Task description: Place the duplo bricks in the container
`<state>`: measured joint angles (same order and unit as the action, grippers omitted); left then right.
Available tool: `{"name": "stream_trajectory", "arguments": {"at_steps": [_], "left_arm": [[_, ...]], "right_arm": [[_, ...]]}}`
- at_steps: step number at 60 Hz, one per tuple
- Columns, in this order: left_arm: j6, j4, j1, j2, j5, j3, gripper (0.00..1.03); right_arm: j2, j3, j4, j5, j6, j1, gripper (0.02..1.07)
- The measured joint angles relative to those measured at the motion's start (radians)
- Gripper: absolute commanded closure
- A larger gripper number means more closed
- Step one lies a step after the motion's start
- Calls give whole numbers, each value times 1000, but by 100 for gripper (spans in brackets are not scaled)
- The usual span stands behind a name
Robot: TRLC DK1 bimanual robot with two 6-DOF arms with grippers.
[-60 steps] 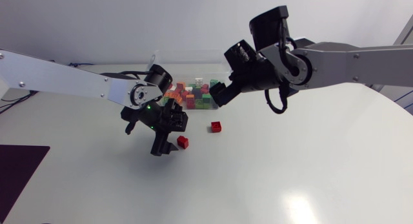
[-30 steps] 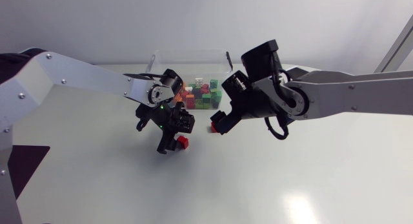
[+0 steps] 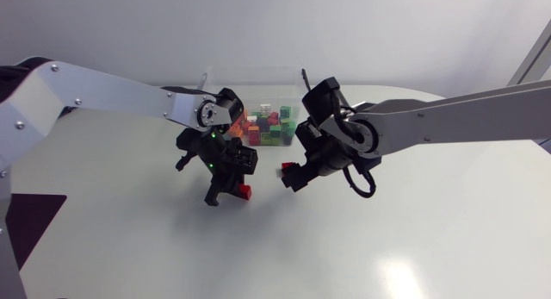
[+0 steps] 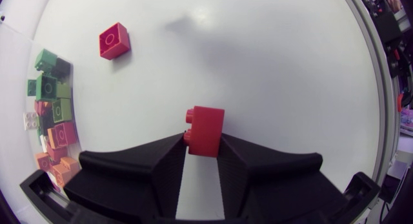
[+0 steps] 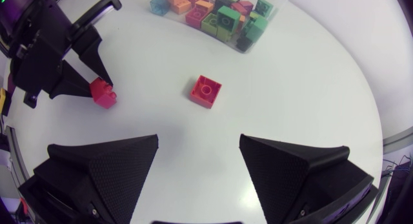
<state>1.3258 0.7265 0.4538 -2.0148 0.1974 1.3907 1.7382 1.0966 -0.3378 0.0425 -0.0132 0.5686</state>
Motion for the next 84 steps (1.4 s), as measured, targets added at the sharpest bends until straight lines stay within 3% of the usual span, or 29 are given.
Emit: {"name": "stream_trajectory", "arguments": {"at_steps": [5,7,12,18,34,38,45,56,65,77,81,84], "left_arm": [[-55,-14,0,71,15,-39,84],[-79,-26,-1,106,15,-53,84],[-161,-53,-5,184,15,-70,84],[-254,-90,-14,250,16,-71,84],[-451,-174,-29,396,15,-74,84],[-502,-214,-40,419,16,-74,84],[-578,-278,-65,436,14,-74,84],[-694,-380,-98,438,5,-74,84],[-774,-468,-100,438,-25,-74,84],[-850,-528,-121,412,-60,-73,84],[-867,-539,-126,390,-76,-72,84],[-882,-546,-129,371,-89,-68,84]], "right_arm": [[39,68,-55,-19,43,-1,15],[60,106,-83,-28,57,-1,5],[124,206,-153,-54,95,-3,6],[211,311,-232,-68,136,-7,18],[352,448,-296,-18,239,-8,20],[379,483,-311,2,259,-7,27],[416,525,-321,26,280,-8,28],[480,599,-347,33,307,-24,43],[502,624,-356,34,324,-27,45],[541,650,-370,34,325,-27,66],[548,650,-370,33,325,-27,79],[548,650,-370,33,325,-27,79]]}}
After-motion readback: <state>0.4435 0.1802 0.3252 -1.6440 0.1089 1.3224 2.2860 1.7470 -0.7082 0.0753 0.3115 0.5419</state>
